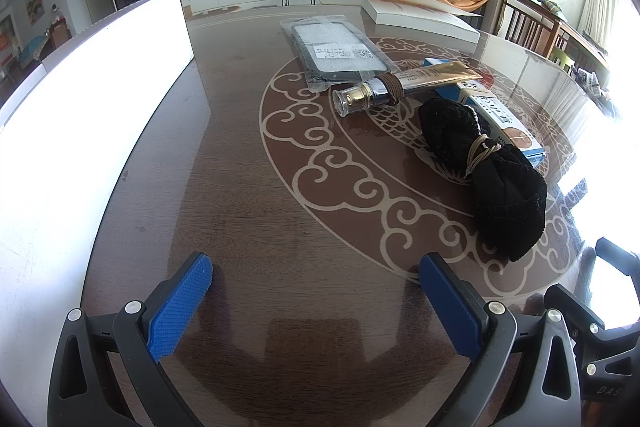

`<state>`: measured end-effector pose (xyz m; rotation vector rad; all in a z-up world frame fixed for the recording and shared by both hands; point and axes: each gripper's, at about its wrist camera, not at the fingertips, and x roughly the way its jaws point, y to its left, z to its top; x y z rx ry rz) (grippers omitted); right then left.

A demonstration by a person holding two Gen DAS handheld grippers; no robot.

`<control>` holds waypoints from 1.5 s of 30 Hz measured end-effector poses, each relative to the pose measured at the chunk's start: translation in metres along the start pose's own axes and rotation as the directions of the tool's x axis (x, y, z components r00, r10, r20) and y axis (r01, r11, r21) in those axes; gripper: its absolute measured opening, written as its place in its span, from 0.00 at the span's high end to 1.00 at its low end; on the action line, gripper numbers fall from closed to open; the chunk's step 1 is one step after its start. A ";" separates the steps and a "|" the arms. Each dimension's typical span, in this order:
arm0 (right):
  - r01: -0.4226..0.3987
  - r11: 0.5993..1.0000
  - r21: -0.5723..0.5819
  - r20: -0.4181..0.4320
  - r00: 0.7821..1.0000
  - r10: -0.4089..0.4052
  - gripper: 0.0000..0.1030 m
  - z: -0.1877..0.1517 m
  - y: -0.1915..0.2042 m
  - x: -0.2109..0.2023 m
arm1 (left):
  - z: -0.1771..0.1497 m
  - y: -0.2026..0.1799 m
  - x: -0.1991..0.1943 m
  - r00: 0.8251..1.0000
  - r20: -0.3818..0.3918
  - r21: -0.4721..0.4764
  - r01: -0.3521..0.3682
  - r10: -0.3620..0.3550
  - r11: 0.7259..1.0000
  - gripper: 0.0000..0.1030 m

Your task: Organize objects

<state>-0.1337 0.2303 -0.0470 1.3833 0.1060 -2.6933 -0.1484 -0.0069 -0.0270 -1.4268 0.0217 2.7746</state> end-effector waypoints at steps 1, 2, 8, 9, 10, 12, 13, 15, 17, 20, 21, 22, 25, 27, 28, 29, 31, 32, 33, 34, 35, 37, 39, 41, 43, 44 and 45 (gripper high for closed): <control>0.000 1.000 0.000 0.000 1.000 0.000 0.00 0.000 0.000 0.000 | 0.000 0.000 0.000 1.000 0.000 0.000 0.000 0.000 1.000 0.00; 0.000 1.000 0.000 0.000 1.000 0.000 0.00 0.000 0.000 0.000 | 0.000 0.000 0.000 1.000 0.000 0.000 0.000 0.000 1.000 0.00; 0.000 1.000 0.000 0.000 1.000 0.000 0.00 0.000 0.000 0.000 | -0.001 0.000 -0.002 0.999 -0.037 -0.014 0.002 -0.003 1.000 0.00; 0.000 1.000 0.000 0.000 1.000 0.000 0.00 0.000 0.000 0.000 | -0.001 0.001 -0.006 0.998 -0.046 -0.046 0.033 -0.035 0.998 0.00; 0.000 1.000 0.000 0.000 1.000 0.000 0.00 0.000 0.000 0.000 | 0.000 0.002 -0.013 0.995 -0.026 -0.088 0.096 -0.099 0.991 0.00; 0.000 1.000 0.000 0.000 1.000 0.000 0.00 0.000 0.000 0.000 | 0.007 0.000 -0.028 0.977 0.053 -0.142 0.212 -0.206 0.967 0.00; -0.001 1.000 0.000 0.000 1.000 0.001 0.00 0.000 0.000 0.000 | 0.014 -0.006 -0.032 0.972 0.073 -0.145 0.233 -0.224 0.962 0.00; -0.001 1.000 0.000 0.000 1.000 0.001 0.00 0.000 0.000 -0.001 | 0.031 -0.024 -0.031 0.971 0.061 -0.111 0.237 -0.231 0.965 0.00; -0.001 1.000 0.000 0.000 1.000 0.001 0.00 -0.001 0.000 -0.001 | 0.046 -0.046 -0.019 0.975 0.034 -0.055 0.221 -0.219 0.974 0.00; -0.001 1.000 0.000 0.000 1.000 0.001 0.00 -0.001 0.000 -0.001 | 0.055 -0.065 0.008 0.992 -0.005 -0.015 0.127 -0.127 0.992 0.00; -0.001 1.000 0.000 0.001 1.000 0.001 0.00 -0.001 0.000 -0.001 | 0.055 -0.065 0.014 0.994 -0.008 -0.017 0.104 -0.105 0.994 0.00; -0.001 1.000 0.000 0.001 1.000 0.001 0.00 0.000 0.000 -0.001 | 0.053 -0.062 0.016 0.994 0.004 -0.027 0.105 -0.105 0.994 0.07; -0.001 1.000 0.000 0.001 1.000 0.001 0.00 -0.001 0.000 -0.001 | 0.042 -0.040 0.013 0.987 0.028 -0.084 0.162 -0.160 0.983 0.56; -0.001 1.000 0.000 0.001 1.000 0.001 0.00 -0.001 0.000 -0.001 | 0.034 -0.027 0.006 0.986 0.039 -0.088 0.162 -0.159 0.983 0.67; -0.001 1.000 0.000 0.000 1.000 0.001 0.00 -0.001 0.000 -0.001 | 0.028 -0.023 0.000 0.991 0.045 -0.067 0.132 -0.129 0.989 0.67; -0.001 1.000 0.000 0.001 1.000 0.001 0.00 -0.001 0.000 -0.001 | 0.022 -0.019 -0.006 0.993 0.048 -0.046 0.110 -0.108 0.993 0.67; -0.001 1.000 0.000 0.001 1.000 0.001 0.00 -0.001 0.000 -0.001 | 0.009 -0.010 -0.016 0.994 0.041 -0.023 0.099 -0.098 0.995 0.67; -0.001 1.000 0.000 0.001 1.000 0.001 0.00 -0.001 0.000 -0.001 | 0.003 -0.006 -0.019 0.995 0.034 -0.012 0.098 -0.098 0.995 0.67; -0.001 1.000 0.000 0.001 1.000 0.001 0.00 -0.001 0.000 -0.001 | -0.002 -0.003 -0.023 0.995 0.027 0.003 0.096 -0.096 0.995 0.65; -0.001 1.000 0.000 0.001 1.000 0.001 0.00 -0.001 0.000 -0.001 | -0.006 -0.002 -0.026 0.995 0.023 0.018 0.098 -0.099 0.995 0.64; -0.002 1.000 0.000 0.001 1.000 0.002 0.00 -0.001 0.000 -0.001 | -0.009 -0.002 -0.028 0.995 0.016 0.036 0.102 -0.103 0.994 0.59; -0.002 1.000 0.000 0.001 1.000 0.002 0.00 -0.001 0.000 -0.001 | -0.011 -0.004 -0.030 0.994 0.009 0.069 0.109 -0.110 0.992 0.44; -0.002 1.000 0.000 0.001 1.000 0.002 0.00 -0.001 0.000 -0.001 | -0.008 -0.008 -0.030 0.995 0.020 0.095 0.092 -0.094 0.991 0.28; -0.002 1.000 0.000 0.001 1.000 0.002 0.00 -0.001 0.000 -0.001 | -0.004 -0.012 -0.025 0.997 0.020 0.105 0.071 -0.074 0.992 0.23; -0.002 1.000 0.000 0.001 1.000 0.002 0.00 -0.001 0.000 -0.001 | 0.003 -0.013 -0.011 0.998 -0.012 0.082 0.064 -0.063 0.995 0.23; -0.002 1.000 0.000 0.001 1.000 0.002 0.00 -0.001 0.000 -0.001 | 0.005 -0.012 -0.005 0.998 -0.019 0.068 0.057 -0.055 0.996 0.21; -0.002 1.000 0.000 0.001 1.000 0.002 0.00 -0.001 0.000 -0.001 | 0.007 -0.012 -0.004 0.999 -0.002 0.069 0.032 -0.032 0.997 0.20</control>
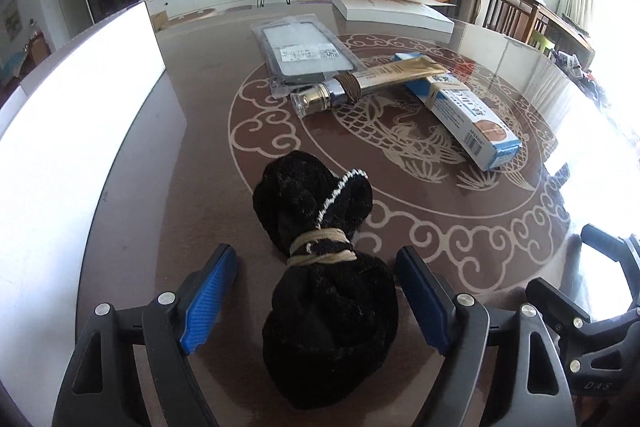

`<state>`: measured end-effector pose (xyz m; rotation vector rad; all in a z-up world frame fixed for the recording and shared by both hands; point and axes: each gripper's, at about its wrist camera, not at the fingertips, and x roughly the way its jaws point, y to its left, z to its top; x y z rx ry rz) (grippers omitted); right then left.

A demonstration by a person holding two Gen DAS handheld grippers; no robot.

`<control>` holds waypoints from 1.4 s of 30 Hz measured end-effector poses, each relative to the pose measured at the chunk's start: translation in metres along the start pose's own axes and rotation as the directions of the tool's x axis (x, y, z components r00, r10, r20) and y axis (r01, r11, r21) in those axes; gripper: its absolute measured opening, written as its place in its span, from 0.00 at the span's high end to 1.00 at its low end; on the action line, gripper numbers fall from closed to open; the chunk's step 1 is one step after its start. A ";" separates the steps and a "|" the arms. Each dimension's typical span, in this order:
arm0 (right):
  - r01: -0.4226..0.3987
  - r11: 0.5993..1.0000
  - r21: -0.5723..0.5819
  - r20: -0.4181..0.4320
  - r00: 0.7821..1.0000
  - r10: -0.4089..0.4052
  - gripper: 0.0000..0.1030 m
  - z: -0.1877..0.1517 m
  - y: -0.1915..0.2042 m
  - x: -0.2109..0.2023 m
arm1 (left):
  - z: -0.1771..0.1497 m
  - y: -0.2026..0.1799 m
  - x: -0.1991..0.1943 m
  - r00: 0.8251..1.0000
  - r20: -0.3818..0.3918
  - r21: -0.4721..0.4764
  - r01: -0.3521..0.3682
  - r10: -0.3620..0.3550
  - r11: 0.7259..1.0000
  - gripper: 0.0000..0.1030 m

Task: Organize objects
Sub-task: 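Grasp the black knit drawstring pouch with the left gripper, then grasp the blue-and-white ointment box with the right gripper while the left holds the pouch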

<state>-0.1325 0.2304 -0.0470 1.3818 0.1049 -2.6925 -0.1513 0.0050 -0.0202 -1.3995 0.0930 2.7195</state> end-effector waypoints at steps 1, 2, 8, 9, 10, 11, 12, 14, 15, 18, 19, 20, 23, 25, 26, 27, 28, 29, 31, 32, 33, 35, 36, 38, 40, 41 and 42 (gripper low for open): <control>0.000 1.000 0.000 0.000 1.000 0.000 0.00 0.000 0.000 0.000 | 0.001 0.002 0.003 1.000 0.001 -0.006 -0.004 0.004 1.000 0.16; 0.000 1.000 0.000 0.000 1.000 0.000 0.00 0.000 0.000 0.000 | 0.002 0.004 0.005 1.000 -0.001 -0.020 -0.001 0.001 1.000 0.12; 0.000 1.000 0.000 0.000 1.000 0.000 0.00 0.000 0.000 0.000 | 0.002 0.010 0.008 1.000 0.003 -0.053 -0.030 0.030 0.998 0.00; 0.000 1.000 0.000 0.000 1.000 0.000 0.00 0.000 0.000 0.000 | 0.001 0.011 0.008 0.999 -0.002 -0.058 -0.032 0.032 0.998 0.00; 0.000 1.000 0.000 0.000 1.000 0.000 0.00 0.000 0.000 0.000 | 0.001 0.012 0.009 1.000 -0.001 -0.060 -0.029 0.029 0.998 0.00; 0.000 1.000 0.000 0.000 1.000 0.000 0.00 0.000 0.000 0.000 | 0.002 0.012 0.009 1.000 -0.001 -0.058 -0.030 0.030 0.998 0.00; 0.000 1.000 0.000 0.000 1.000 0.000 0.00 0.000 0.000 0.000 | 0.002 0.012 0.009 1.000 -0.001 -0.058 -0.030 0.030 0.998 0.00; 0.000 1.000 0.000 0.000 1.000 0.000 0.00 0.000 0.000 0.000 | 0.001 0.011 0.009 1.000 -0.001 -0.058 -0.030 0.030 0.998 0.00; 0.000 1.000 0.000 0.000 1.000 0.000 0.00 0.000 0.000 -0.001 | 0.001 0.011 0.009 1.000 -0.001 -0.058 -0.030 0.030 0.998 0.00; 0.000 1.000 0.000 0.000 1.000 0.000 0.00 -0.001 -0.001 -0.001 | 0.001 0.012 0.009 1.000 -0.002 -0.061 -0.023 0.023 0.998 0.00; -0.001 1.000 0.000 0.000 1.000 0.001 0.00 0.000 -0.001 -0.001 | 0.002 0.012 0.009 1.000 -0.002 -0.061 -0.023 0.023 0.998 0.00; -0.005 1.000 -0.003 -0.002 1.000 0.005 0.00 0.000 -0.001 0.000 | 0.002 0.012 0.010 1.000 -0.001 -0.061 -0.023 0.023 0.998 0.00; -0.044 0.997 -0.056 -0.027 0.999 0.043 0.00 0.008 0.001 0.006 | 0.002 0.012 0.010 1.000 -0.002 -0.061 -0.023 0.023 0.998 0.00; -0.079 0.996 -0.050 -0.041 0.996 0.077 0.00 0.017 -0.003 0.010 | 0.002 0.012 0.010 1.000 -0.002 -0.061 -0.023 0.023 0.998 0.00; -0.099 0.995 -0.023 -0.041 0.994 0.098 0.00 0.023 -0.007 0.011 | 0.002 0.012 0.010 1.000 -0.002 -0.061 -0.023 0.023 0.998 0.00; -0.114 0.993 0.010 -0.030 0.993 0.114 0.00 0.031 -0.011 0.012 | 0.002 0.012 0.010 1.000 -0.002 -0.061 -0.023 0.023 0.998 0.00; -0.127 0.991 0.039 -0.006 0.992 0.127 0.00 0.040 -0.014 0.013 | 0.002 0.012 0.010 1.000 -0.002 -0.061 -0.023 0.023 0.998 0.00; -0.138 0.989 0.060 0.019 0.990 0.137 0.00 0.050 -0.016 0.014 | 0.002 0.012 0.010 1.000 -0.002 -0.061 -0.023 0.023 0.998 0.00; -0.136 0.988 0.068 0.035 0.990 0.134 0.00 0.071 -0.013 0.022 | 0.002 0.012 0.010 1.000 -0.002 -0.061 -0.023 0.023 0.998 0.00; -0.131 0.990 0.059 0.028 0.991 0.129 0.00 0.079 -0.008 0.026 | 0.002 0.012 0.010 1.000 -0.002 -0.061 -0.023 0.023 0.998 0.00; -0.125 0.991 0.044 0.015 0.992 0.124 0.00 0.087 -0.003 0.033 | 0.002 0.012 0.010 1.000 -0.002 -0.061 -0.023 0.023 0.998 0.00; -0.108 0.994 0.018 -0.014 0.994 0.108 0.00 0.099 0.007 0.046 | 0.002 0.012 0.010 1.000 -0.001 -0.061 -0.023 0.023 0.998 0.00; -0.099 0.995 0.008 -0.026 0.995 0.099 0.00 0.103 0.012 0.052 | 0.002 0.012 0.010 1.000 -0.001 -0.061 -0.023 0.023 0.998 0.00; -0.087 0.996 -0.004 -0.038 0.996 0.087 0.00 0.109 0.017 0.061 | 0.002 0.012 0.010 1.000 -0.001 -0.061 -0.023 0.023 0.998 0.00; -0.070 0.998 -0.008 -0.037 0.997 0.069 0.03 0.111 0.018 0.066 | 0.002 0.012 0.010 1.000 -0.001 -0.061 -0.023 0.023 0.998 0.00; -0.066 0.998 -0.002 -0.038 0.997 0.066 0.11 0.111 0.017 0.068 | 0.002 0.012 0.010 1.000 -0.001 -0.061 -0.023 0.023 0.998 0.00; -0.068 0.998 0.010 -0.045 0.997 0.069 0.27 0.110 0.015 0.070 | 0.002 0.012 0.010 1.000 -0.001 -0.061 -0.023 0.023 0.998 0.00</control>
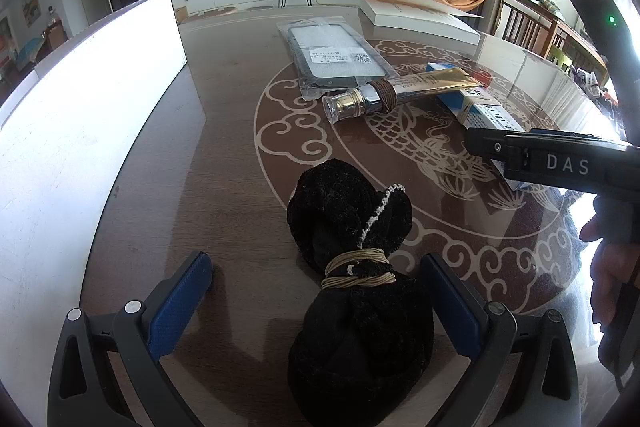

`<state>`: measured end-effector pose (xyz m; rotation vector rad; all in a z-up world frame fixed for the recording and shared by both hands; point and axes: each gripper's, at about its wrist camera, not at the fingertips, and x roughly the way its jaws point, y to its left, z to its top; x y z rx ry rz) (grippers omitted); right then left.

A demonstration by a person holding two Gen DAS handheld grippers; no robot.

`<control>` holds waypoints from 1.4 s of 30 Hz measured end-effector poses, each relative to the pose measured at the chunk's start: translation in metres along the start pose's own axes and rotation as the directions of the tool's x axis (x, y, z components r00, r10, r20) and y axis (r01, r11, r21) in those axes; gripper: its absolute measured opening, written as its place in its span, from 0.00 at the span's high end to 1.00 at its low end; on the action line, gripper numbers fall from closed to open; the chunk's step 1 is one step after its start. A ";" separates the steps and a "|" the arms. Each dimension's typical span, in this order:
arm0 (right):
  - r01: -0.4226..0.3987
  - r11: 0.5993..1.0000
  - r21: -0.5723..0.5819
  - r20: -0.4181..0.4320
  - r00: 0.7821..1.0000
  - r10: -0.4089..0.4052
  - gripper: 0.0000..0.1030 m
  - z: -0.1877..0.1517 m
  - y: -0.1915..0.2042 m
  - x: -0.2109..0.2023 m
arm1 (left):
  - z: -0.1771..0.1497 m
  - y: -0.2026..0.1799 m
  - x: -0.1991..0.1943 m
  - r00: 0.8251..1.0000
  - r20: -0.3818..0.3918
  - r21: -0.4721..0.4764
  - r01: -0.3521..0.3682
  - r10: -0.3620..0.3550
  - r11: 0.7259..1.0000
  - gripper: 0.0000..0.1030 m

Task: Organize objects
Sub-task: 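Grasp the blue-and-white ointment box with the right gripper while the left holds the pouch, then lift the ointment box with the right gripper while the left holds the pouch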

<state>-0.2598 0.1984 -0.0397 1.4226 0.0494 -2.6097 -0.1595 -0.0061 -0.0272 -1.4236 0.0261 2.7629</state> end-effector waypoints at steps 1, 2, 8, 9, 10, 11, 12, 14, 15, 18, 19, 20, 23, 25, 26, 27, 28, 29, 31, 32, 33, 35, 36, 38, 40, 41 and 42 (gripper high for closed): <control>0.013 1.000 0.002 0.018 1.000 -0.013 0.31 -0.001 -0.001 -0.002 | 0.000 0.000 0.000 1.000 0.000 0.000 0.000 0.000 1.000 0.00; 0.005 1.000 0.007 0.020 1.000 -0.005 0.40 -0.002 -0.005 -0.003 | 0.000 0.000 0.000 1.000 0.000 0.000 0.000 0.000 1.000 0.00; 0.066 0.998 0.009 0.053 0.996 -0.066 0.57 -0.017 -0.029 -0.015 | 0.000 0.000 0.000 1.000 0.000 0.000 0.000 0.000 1.000 0.00; 0.083 0.996 0.012 0.059 0.995 -0.084 0.57 -0.022 -0.034 -0.017 | 0.000 0.000 0.000 1.000 0.000 0.000 0.000 0.000 1.000 0.00; 0.094 0.995 0.021 0.064 0.993 -0.095 0.57 -0.026 -0.041 -0.021 | 0.000 0.000 0.000 1.000 0.000 0.000 0.000 0.000 1.000 0.00; 0.101 0.994 0.036 0.068 0.992 -0.103 0.57 -0.031 -0.047 -0.024 | 0.000 0.000 0.000 1.000 0.000 0.000 0.000 0.000 1.000 0.00; 0.112 0.992 0.050 0.069 0.991 -0.115 0.57 -0.036 -0.053 -0.028 | 0.000 0.000 0.000 1.000 0.000 0.000 0.000 0.000 1.000 0.00; 0.124 0.990 0.072 0.073 0.989 -0.129 0.57 -0.048 -0.064 -0.037 | 0.000 0.000 0.000 1.000 0.000 0.000 0.000 0.000 1.000 0.00; 0.129 0.989 0.078 0.075 0.988 -0.135 0.57 -0.055 -0.067 -0.042 | 0.000 0.000 0.000 1.000 0.000 0.000 0.000 0.000 1.000 0.00; 0.129 0.989 0.077 0.085 0.987 -0.136 0.57 -0.078 -0.071 -0.056 | 0.000 0.000 0.000 1.000 0.000 0.000 0.000 0.000 1.000 0.00; 0.126 0.990 0.071 0.089 0.987 -0.132 0.57 -0.085 -0.070 -0.061 | 0.000 0.000 0.000 1.000 0.000 0.000 0.000 0.000 1.000 0.00; 0.121 0.991 0.062 0.094 0.988 -0.126 0.57 -0.092 -0.069 -0.065 | 0.000 0.000 0.000 1.000 0.000 0.000 0.000 0.000 1.000 0.00; 0.106 0.993 0.043 0.099 0.989 -0.110 0.57 -0.110 -0.063 -0.077 | 0.000 0.000 0.000 1.000 0.000 0.000 0.000 0.000 1.000 0.00; 0.098 0.995 0.025 0.100 0.990 -0.100 0.57 -0.118 -0.057 -0.081 | 0.000 0.000 0.000 1.000 0.000 0.000 0.000 0.000 1.000 0.00; 0.097 0.995 0.020 0.101 0.990 -0.099 0.57 -0.121 -0.055 -0.083 | 0.000 0.000 0.000 1.000 0.000 0.000 0.000 0.000 1.000 0.00; 0.098 0.995 0.018 0.101 0.990 -0.099 0.57 -0.122 -0.055 -0.084 | 0.000 0.000 0.000 1.000 0.000 0.000 0.000 0.000 1.000 0.00; 0.099 0.995 0.020 0.100 0.990 -0.101 0.56 -0.123 -0.055 -0.084 | 0.000 0.000 0.000 1.000 0.000 0.000 0.000 0.000 1.000 0.00; 0.103 0.994 0.026 0.098 0.990 -0.106 0.50 -0.124 -0.056 -0.084 | 0.000 0.000 0.000 1.000 0.000 0.000 0.000 0.000 1.000 0.00; 0.105 0.993 0.052 0.086 0.990 -0.109 0.36 -0.123 -0.060 -0.082 | 0.000 0.000 0.000 1.000 0.000 0.000 0.000 0.000 1.000 0.00; 0.101 0.993 0.064 0.084 0.991 -0.107 0.30 -0.123 -0.063 -0.082 | 0.000 0.000 0.000 1.000 0.000 0.000 0.000 0.000 1.000 0.00; 0.096 0.993 0.069 0.086 0.991 -0.102 0.29 -0.124 -0.064 -0.082 | 0.000 0.000 0.000 1.000 0.000 0.000 0.000 0.000 1.000 0.00; 0.098 0.993 0.068 0.080 0.991 -0.104 0.23 -0.122 -0.064 -0.081 | 0.000 0.000 0.000 1.000 0.000 0.000 0.000 0.000 1.000 0.00; 0.103 0.992 0.067 0.075 0.991 -0.108 0.20 -0.122 -0.063 -0.080 | 0.000 0.000 0.000 1.000 0.000 0.000 0.000 0.000 1.000 0.00; 0.109 0.992 0.060 0.072 0.991 -0.114 0.19 -0.122 -0.062 -0.079 | 0.000 0.000 0.001 1.000 0.000 0.000 0.001 -0.001 1.000 0.00; 0.095 0.994 0.057 0.072 0.992 -0.099 0.18 -0.120 -0.062 -0.078 | 0.000 0.000 0.001 1.000 0.000 0.000 0.001 -0.001 1.000 0.00; 0.085 0.995 0.048 0.067 0.994 -0.088 0.18 -0.116 -0.062 -0.076 | 0.000 0.000 0.001 1.000 0.000 0.000 0.001 -0.001 1.000 0.00; 0.086 0.996 0.034 0.056 0.995 -0.087 0.18 -0.109 -0.062 -0.073 | 0.000 0.000 0.001 1.000 0.000 0.000 0.001 -0.001 1.000 0.00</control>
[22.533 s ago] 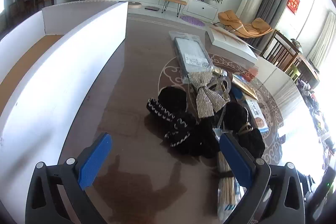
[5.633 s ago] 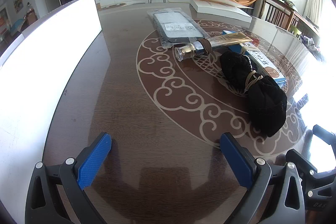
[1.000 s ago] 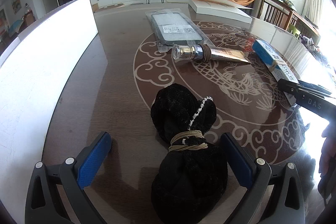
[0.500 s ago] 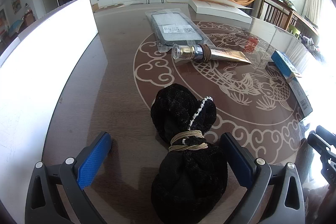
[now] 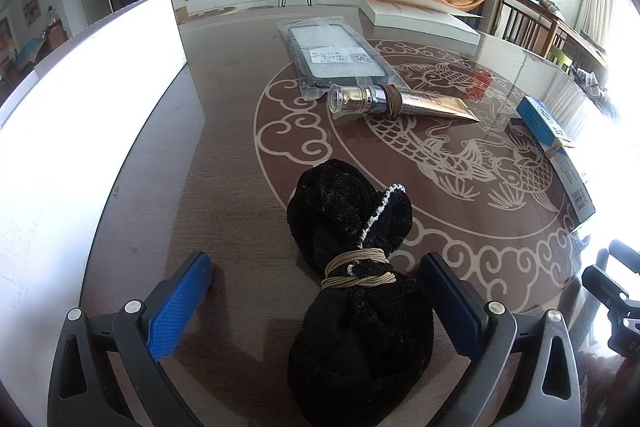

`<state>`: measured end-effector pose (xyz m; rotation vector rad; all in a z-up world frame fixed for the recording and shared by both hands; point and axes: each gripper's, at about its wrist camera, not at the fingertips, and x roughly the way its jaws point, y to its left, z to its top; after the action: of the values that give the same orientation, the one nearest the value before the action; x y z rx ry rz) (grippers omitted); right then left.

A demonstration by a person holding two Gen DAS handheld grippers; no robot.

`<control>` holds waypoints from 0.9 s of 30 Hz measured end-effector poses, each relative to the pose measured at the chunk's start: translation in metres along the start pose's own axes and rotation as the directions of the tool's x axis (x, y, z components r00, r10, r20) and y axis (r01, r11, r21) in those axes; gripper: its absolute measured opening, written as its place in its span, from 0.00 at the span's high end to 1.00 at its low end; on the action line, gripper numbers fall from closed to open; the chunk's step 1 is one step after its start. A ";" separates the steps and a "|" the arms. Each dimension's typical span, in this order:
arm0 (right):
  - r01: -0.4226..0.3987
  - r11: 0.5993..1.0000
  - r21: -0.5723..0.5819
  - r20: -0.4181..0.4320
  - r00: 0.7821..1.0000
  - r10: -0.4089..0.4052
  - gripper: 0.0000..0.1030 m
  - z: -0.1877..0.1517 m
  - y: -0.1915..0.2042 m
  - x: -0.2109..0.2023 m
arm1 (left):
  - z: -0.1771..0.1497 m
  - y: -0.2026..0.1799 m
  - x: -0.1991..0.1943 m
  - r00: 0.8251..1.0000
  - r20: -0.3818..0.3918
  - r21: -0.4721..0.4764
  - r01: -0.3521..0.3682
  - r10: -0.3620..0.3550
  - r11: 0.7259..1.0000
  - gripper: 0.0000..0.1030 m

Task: Organize objects
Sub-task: 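Lift the ointment box with the right gripper while the left holds the pouch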

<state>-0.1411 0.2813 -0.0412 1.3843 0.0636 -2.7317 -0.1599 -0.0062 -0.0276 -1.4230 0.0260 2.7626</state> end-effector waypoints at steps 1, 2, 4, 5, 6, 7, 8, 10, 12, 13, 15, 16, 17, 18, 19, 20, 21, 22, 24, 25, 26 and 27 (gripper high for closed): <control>0.008 1.000 -0.012 0.002 1.000 -0.008 0.18 0.009 0.000 0.002 | 0.000 0.000 0.000 1.000 0.000 0.000 0.000 0.000 1.000 0.00; 0.020 0.999 -0.025 0.013 1.000 -0.020 0.18 0.020 0.000 0.004 | 0.000 0.000 0.000 1.000 0.000 0.000 0.000 0.000 1.000 0.00; 0.055 0.997 -0.062 0.015 0.998 -0.054 0.18 0.044 0.001 0.014 | 0.000 0.000 0.000 1.000 0.000 0.000 0.000 0.000 1.000 0.00; 0.064 0.995 -0.077 -0.006 0.998 -0.065 0.18 0.057 0.001 0.023 | 0.000 0.000 0.000 1.000 0.000 0.000 0.000 0.000 1.000 0.00; 0.065 0.994 -0.084 -0.038 0.997 -0.069 0.18 0.068 0.000 0.034 | 0.000 0.000 0.000 1.000 0.000 0.000 0.000 0.000 1.000 0.00; 0.055 0.995 -0.083 -0.074 0.995 -0.061 0.18 0.077 -0.002 0.045 | 0.000 0.000 0.000 1.000 0.000 0.000 0.000 0.000 1.000 0.00; 0.038 0.996 -0.076 -0.101 0.994 -0.046 0.19 0.083 -0.003 0.054 | 0.000 0.000 0.000 1.000 0.000 0.000 0.000 0.000 1.000 0.00; 0.007 0.999 -0.049 -0.091 0.996 -0.011 0.40 0.088 -0.008 0.057 | 0.000 0.000 0.000 1.000 0.000 0.000 0.000 0.000 1.000 0.00; 0.008 0.999 -0.041 -0.093 0.996 -0.012 0.60 0.086 -0.007 0.053 | 0.000 0.000 0.000 1.000 0.000 0.000 0.000 0.000 1.000 0.00; -0.005 0.999 -0.038 -0.088 0.996 0.002 0.60 0.081 -0.005 0.048 | 0.000 0.000 0.000 1.000 0.000 0.000 0.000 0.000 1.000 0.00; -0.023 0.998 -0.059 -0.075 0.997 0.018 0.60 0.065 0.003 0.037 | 0.000 0.000 0.000 1.000 0.000 0.000 0.000 0.000 1.000 0.00; -0.027 0.997 -0.074 -0.067 0.997 0.022 0.60 0.054 0.009 0.030 | 0.000 0.000 0.000 1.000 0.000 0.000 0.000 0.000 1.000 0.00; -0.040 0.996 -0.078 -0.061 0.998 0.035 0.60 0.043 0.014 0.022 | 0.000 0.000 0.000 1.000 0.000 0.000 0.000 0.000 1.000 0.00; -0.052 0.996 -0.079 -0.053 0.997 0.048 0.60 0.032 0.019 0.014 | 0.000 0.000 0.000 1.000 0.000 0.000 0.000 0.000 1.000 0.00; -0.057 0.995 -0.083 -0.044 0.998 0.053 0.60 0.020 0.024 0.006 | 0.000 0.000 0.000 1.000 0.000 0.000 0.000 0.000 1.000 0.00; -0.062 0.994 -0.088 -0.035 0.998 0.059 0.60 0.010 0.029 0.000 | 0.000 0.000 0.000 1.000 0.000 0.000 0.000 0.000 1.000 0.00; -0.068 0.994 -0.090 -0.025 0.998 0.066 0.60 0.001 0.034 -0.006 | 0.000 0.000 0.000 1.000 0.000 0.000 0.000 0.000 1.000 0.00; -0.067 0.994 -0.088 -0.015 0.998 0.066 0.60 -0.006 0.038 -0.010 | 0.000 0.000 0.000 1.000 0.000 0.000 0.000 0.000 1.000 0.00; -0.053 0.995 -0.082 0.006 0.999 0.053 0.58 -0.012 0.042 -0.013 | 0.000 0.000 0.000 1.000 0.000 0.000 0.000 0.000 1.000 0.00; -0.046 0.996 -0.077 0.016 0.999 0.048 0.55 -0.014 0.042 -0.013 | 0.000 0.000 0.000 1.000 0.000 0.000 0.000 0.000 1.000 0.00; -0.042 0.997 -0.069 0.021 0.999 0.043 0.44 -0.014 0.041 -0.012 | 0.000 0.000 0.000 1.000 0.000 0.000 0.000 0.000 1.000 0.00; -0.037 0.998 -0.060 0.023 0.999 0.039 0.31 -0.014 0.040 -0.010 | 0.000 0.000 0.000 1.000 0.000 0.000 0.000 0.000 1.000 0.00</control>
<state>-0.1206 0.2432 -0.0413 1.3233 0.1149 -2.6919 -0.1602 -0.0062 -0.0279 -1.4224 0.0259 2.7625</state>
